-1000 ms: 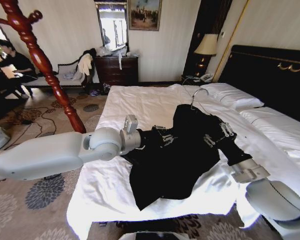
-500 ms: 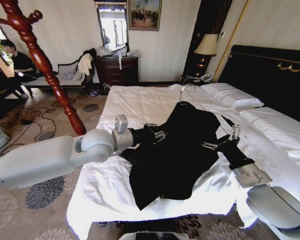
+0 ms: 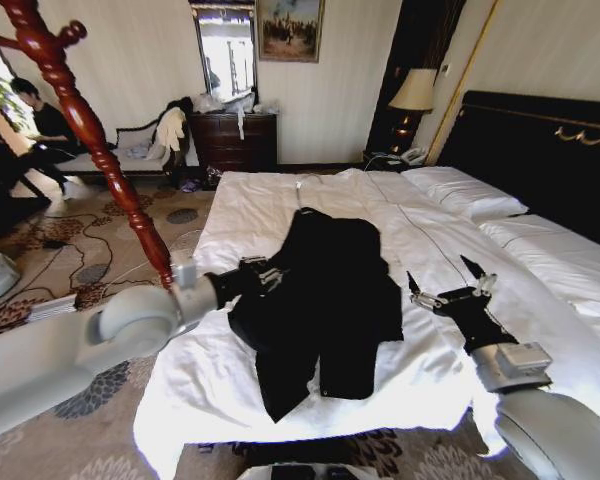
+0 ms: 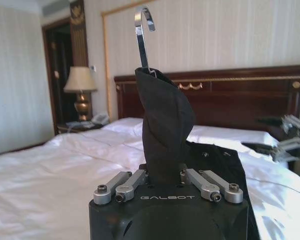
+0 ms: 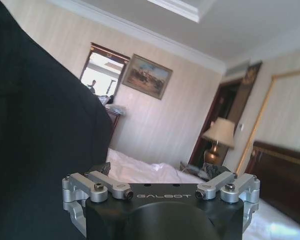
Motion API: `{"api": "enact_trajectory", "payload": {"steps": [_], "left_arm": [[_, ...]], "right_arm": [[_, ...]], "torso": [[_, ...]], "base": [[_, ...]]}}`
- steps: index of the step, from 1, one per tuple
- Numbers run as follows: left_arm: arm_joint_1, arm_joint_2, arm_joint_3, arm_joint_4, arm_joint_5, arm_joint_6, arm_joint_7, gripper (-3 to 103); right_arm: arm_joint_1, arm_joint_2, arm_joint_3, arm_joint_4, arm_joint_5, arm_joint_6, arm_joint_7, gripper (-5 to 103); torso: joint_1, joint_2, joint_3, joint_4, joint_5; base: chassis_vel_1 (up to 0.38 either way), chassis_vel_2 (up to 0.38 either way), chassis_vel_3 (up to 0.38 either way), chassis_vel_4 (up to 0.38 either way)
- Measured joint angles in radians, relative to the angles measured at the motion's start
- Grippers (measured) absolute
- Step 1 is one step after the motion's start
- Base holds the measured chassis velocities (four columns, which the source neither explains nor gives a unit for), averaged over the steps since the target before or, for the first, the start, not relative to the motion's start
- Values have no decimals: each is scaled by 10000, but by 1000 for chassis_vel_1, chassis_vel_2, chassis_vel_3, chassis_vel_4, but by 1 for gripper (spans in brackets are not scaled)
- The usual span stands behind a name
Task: Pick up the clothes from the bed and hang them on the clothes hanger.
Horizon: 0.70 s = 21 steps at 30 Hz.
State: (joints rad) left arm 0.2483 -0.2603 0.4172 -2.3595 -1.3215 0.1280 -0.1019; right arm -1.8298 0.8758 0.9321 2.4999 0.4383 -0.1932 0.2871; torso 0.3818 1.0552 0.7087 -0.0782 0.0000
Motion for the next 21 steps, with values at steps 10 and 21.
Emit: {"api": "enact_trajectory", "payload": {"steps": [10,21], "left_arm": [[3579,142,-3290,-237,878,-422,-267,19],[3877,117,-3418,-154,1215,-611,-286,19]], "right_arm": [[-782,2417,50,-469,-713,1801,-1139,100],[-1691,3532,-110,-1042,-2127,3642,-2453,100]], "torso": [[0,0,0,2,1],[0,0,1,2,-1]], "base": [[0,0,0,0],[0,0,0,0]]}}
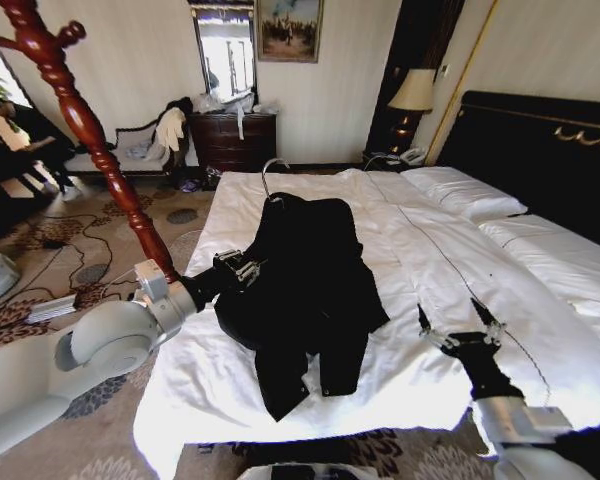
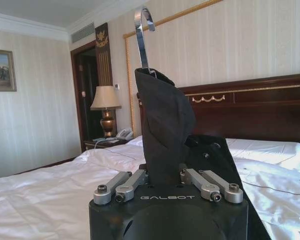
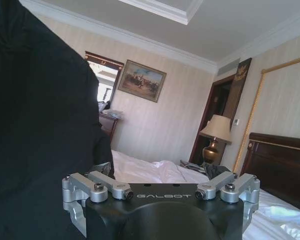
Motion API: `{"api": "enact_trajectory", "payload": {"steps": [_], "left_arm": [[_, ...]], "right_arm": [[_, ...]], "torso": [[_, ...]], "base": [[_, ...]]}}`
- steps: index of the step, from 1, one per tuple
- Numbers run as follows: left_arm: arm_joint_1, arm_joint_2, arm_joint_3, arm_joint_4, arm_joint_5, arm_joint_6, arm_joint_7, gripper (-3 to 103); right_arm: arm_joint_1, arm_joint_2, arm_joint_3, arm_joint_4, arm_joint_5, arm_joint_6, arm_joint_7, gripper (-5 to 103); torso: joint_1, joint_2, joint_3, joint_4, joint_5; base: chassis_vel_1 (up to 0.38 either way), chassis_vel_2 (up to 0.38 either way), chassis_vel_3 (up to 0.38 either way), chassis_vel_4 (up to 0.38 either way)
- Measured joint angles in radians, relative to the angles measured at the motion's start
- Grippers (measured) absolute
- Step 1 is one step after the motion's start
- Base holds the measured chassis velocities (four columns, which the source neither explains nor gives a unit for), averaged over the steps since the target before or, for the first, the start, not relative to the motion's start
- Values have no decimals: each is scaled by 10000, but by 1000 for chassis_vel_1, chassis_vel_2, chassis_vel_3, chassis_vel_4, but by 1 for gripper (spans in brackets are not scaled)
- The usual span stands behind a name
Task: Pick up the clothes from the bed and hang them on the clothes hanger.
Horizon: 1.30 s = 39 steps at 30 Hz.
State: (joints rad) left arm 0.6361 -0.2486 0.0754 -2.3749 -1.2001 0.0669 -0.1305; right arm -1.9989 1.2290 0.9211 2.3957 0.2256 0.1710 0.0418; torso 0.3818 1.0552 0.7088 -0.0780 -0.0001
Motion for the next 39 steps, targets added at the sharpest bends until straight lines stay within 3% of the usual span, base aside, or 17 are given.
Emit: {"api": "enact_trajectory", "payload": {"steps": [13,17,22,33,39], "left_arm": [[-42,-121,-77,262,-10,-71,-208,19],[-44,-273,-146,446,52,-45,-970,19],[-232,-282,-174,436,-135,165,-1249,19],[-1791,-433,-110,710,-1499,751,-1836,19],[-2030,-511,-664,1242,-2165,991,-2147,19]], "right_arm": [[-111,-13,12,8,225,84,-248,100],[-102,-25,16,14,231,62,-241,100],[-100,-29,17,16,233,52,-236,100],[-93,-40,17,27,244,29,-220,100],[-91,-41,18,29,246,23,-215,100]], "torso": [[1,0,0,2,0],[1,0,1,2,-1],[1,-1,1,1,0],[1,-1,1,0,0],[1,-1,1,1,-1]], "base": [[0,0,0,0],[0,0,0,0],[0,0,0,0],[0,0,0,0],[0,0,0,0]]}}
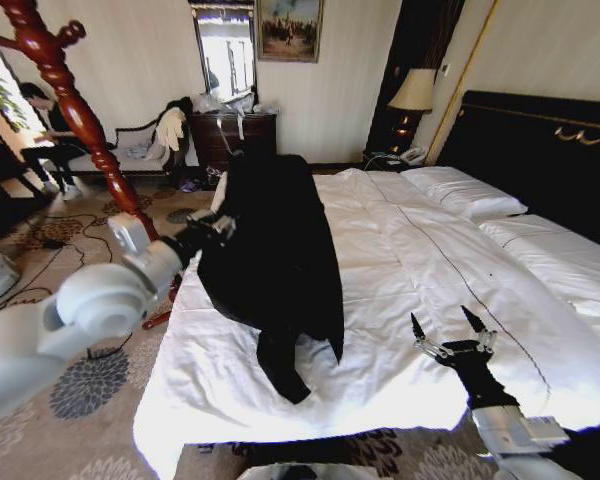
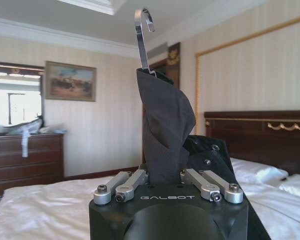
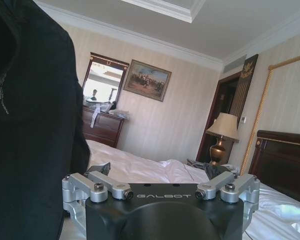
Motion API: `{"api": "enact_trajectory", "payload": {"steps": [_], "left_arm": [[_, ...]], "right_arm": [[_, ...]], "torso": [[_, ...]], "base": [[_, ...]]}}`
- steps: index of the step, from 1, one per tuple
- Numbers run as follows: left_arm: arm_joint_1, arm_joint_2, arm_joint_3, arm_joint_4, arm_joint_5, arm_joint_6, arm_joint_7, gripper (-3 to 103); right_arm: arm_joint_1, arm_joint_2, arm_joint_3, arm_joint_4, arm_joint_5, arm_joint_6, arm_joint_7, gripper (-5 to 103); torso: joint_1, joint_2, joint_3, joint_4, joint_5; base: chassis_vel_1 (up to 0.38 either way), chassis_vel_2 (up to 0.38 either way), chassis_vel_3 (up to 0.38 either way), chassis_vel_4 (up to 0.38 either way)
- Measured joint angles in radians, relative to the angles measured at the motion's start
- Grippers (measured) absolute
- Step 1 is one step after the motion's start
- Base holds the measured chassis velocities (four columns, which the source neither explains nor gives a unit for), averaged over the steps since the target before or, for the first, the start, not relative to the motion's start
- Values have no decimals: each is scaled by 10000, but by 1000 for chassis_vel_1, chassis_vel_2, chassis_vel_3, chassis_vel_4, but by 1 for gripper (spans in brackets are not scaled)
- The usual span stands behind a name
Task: Pick up the clothes from the bed and hang them on the clothes hanger.
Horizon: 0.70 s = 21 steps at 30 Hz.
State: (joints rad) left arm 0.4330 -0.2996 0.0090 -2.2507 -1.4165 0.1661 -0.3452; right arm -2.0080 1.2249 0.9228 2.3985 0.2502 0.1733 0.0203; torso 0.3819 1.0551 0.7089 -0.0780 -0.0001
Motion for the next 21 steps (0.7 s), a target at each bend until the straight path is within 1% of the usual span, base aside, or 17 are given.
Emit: {"api": "enact_trajectory", "payload": {"steps": [2,5,8,9,12,17,21], "left_arm": [[-26,0,-219,187,-319,142,-105,19],[-142,5,-394,423,-533,277,-171,19],[-264,131,-625,665,-703,580,-302,19],[-264,131,-625,665,-703,580,-302,19],[-335,266,-780,800,-1063,824,-405,19],[-456,264,-916,958,-1295,943,-434,19],[-649,231,-1101,1418,-1412,1024,-411,19]], "right_arm": [[0,-1,0,0,0,-2,2,100],[1,-1,0,0,1,-4,4,100],[1,-2,0,0,1,-4,6,100],[1,-2,0,0,1,-4,6,100],[1,-1,0,0,1,-5,8,100],[1,-2,0,0,1,-5,9,100],[2,-3,0,0,1,-6,9,100]], "torso": [[0,0,0,2,0],[0,0,0,0,0],[0,0,0,1,1],[0,0,0,1,1],[0,0,0,2,0],[0,0,0,0,0],[0,0,0,0,1]], "base": [[0,0,0,0],[0,0,0,0],[0,0,0,0],[0,0,0,0],[0,0,0,0],[0,0,0,0],[0,0,0,0]]}}
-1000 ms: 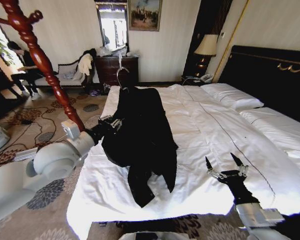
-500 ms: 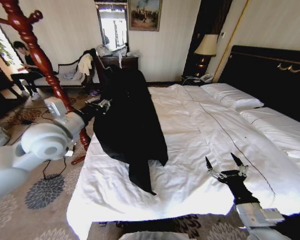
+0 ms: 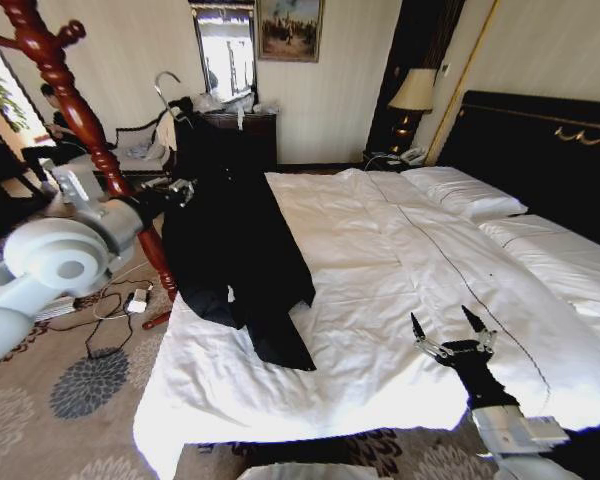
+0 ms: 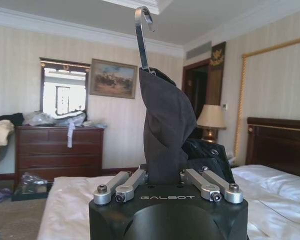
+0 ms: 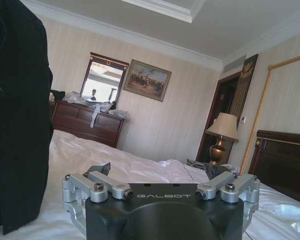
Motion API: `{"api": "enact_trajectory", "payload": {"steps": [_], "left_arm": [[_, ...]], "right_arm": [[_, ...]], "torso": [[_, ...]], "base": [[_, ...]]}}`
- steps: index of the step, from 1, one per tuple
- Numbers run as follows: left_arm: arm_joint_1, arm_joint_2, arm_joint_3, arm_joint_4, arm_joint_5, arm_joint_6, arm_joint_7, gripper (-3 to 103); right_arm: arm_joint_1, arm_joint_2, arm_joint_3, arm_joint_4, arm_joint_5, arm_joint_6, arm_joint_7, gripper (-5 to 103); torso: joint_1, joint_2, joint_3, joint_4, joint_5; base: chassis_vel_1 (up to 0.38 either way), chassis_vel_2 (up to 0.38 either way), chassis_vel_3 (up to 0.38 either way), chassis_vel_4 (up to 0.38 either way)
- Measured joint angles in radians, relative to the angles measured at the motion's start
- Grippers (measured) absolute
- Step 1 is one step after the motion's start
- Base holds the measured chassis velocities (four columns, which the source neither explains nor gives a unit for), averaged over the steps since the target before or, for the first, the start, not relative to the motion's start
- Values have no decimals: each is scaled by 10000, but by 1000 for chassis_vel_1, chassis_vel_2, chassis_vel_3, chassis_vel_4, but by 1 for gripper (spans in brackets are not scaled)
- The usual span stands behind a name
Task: Pick up the clothes from the bed and hang them on the clothes hanger.
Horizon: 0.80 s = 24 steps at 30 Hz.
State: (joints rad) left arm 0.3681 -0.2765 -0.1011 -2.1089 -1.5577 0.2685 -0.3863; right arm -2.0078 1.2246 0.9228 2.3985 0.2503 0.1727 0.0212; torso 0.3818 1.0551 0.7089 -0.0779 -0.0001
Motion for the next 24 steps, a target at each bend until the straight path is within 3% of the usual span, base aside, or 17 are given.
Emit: {"api": "enact_trajectory", "payload": {"steps": [11,19,24], "left_arm": [[-485,22,-233,828,-4,28,256,19],[-2084,-163,943,1753,-8,141,351,19],[-3012,-217,1551,2119,-267,609,311,19]], "right_arm": [[0,0,0,0,0,0,0,100],[0,-1,0,0,0,0,0,100],[0,0,0,1,0,0,1,100]], "torso": [[0,0,0,2,-1],[0,0,0,-1,0],[0,0,0,-1,0]], "base": [[0,0,0,0],[0,0,0,0],[0,0,0,0]]}}
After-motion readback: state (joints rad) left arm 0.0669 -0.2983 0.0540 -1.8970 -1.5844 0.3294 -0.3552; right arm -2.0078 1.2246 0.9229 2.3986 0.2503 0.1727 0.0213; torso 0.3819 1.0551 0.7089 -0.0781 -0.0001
